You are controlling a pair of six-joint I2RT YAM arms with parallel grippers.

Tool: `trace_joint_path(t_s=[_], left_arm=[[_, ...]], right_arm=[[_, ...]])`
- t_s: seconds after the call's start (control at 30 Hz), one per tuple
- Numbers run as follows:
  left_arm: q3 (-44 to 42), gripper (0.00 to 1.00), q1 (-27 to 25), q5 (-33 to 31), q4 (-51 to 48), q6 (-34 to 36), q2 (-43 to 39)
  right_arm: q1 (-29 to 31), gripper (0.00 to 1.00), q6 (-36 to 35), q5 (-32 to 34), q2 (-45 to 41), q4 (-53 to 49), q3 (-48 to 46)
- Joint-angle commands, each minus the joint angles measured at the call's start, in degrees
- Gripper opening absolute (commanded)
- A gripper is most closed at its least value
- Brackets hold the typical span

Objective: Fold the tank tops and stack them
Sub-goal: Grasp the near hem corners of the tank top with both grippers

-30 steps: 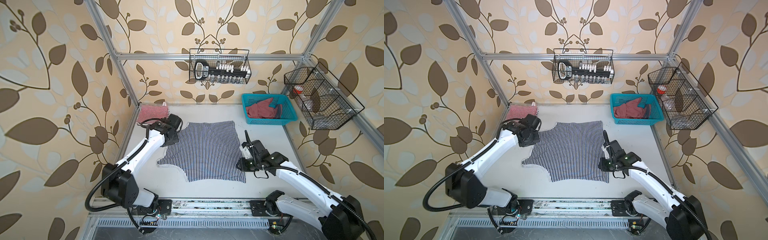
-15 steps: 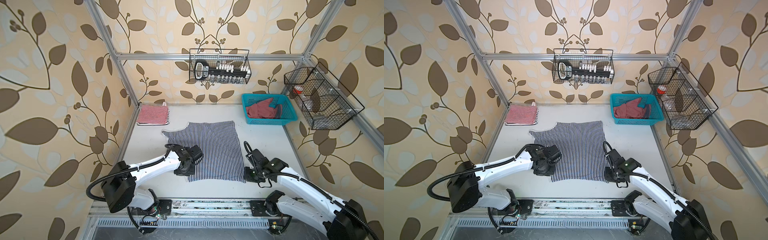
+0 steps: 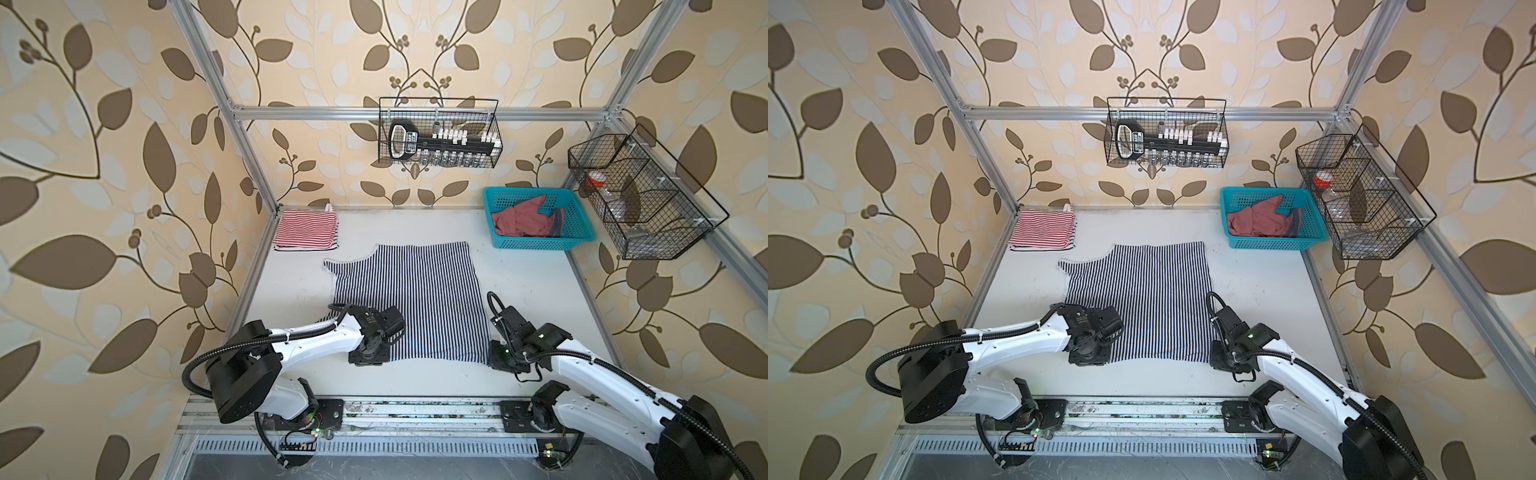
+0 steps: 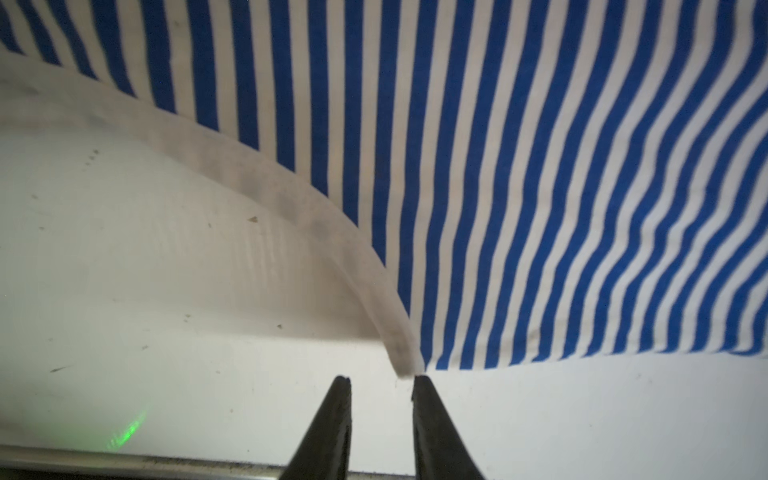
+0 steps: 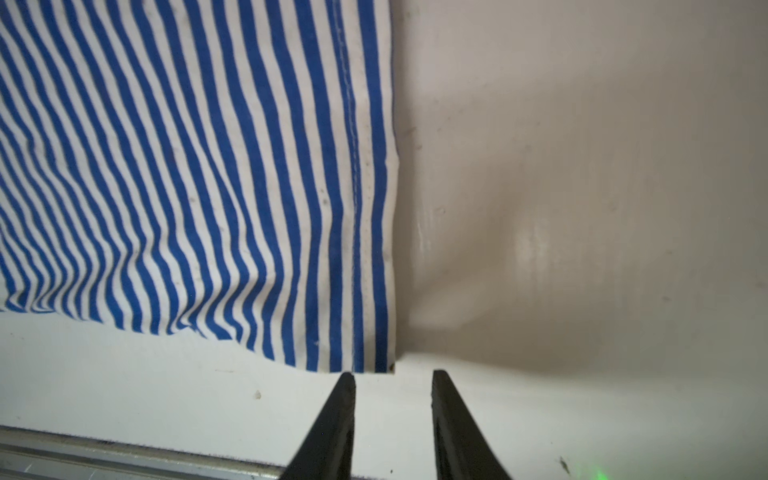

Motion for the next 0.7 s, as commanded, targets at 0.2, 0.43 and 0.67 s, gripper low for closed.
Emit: trace_joint_path(t_s=[0.2, 0.43, 0.67], left_arm=[[-0.9, 0.29, -0.7, 0.7, 2.5, -3.2, 1.5], [-2.4, 0.35, -0.8, 1.4, 3.0, -3.8, 1.8], [-3.0, 0.38, -0.9, 1.4, 4.1, -4.4, 3.6]], right_arm=[[0.3, 0.35, 0.2, -0.7, 2.0, 2.6, -1.3], [0.3, 0.37, -0.1, -1.1, 2.1, 3.0, -2.0], [0.3, 0.38, 0.2, -0.5, 2.5, 3.3, -1.9]])
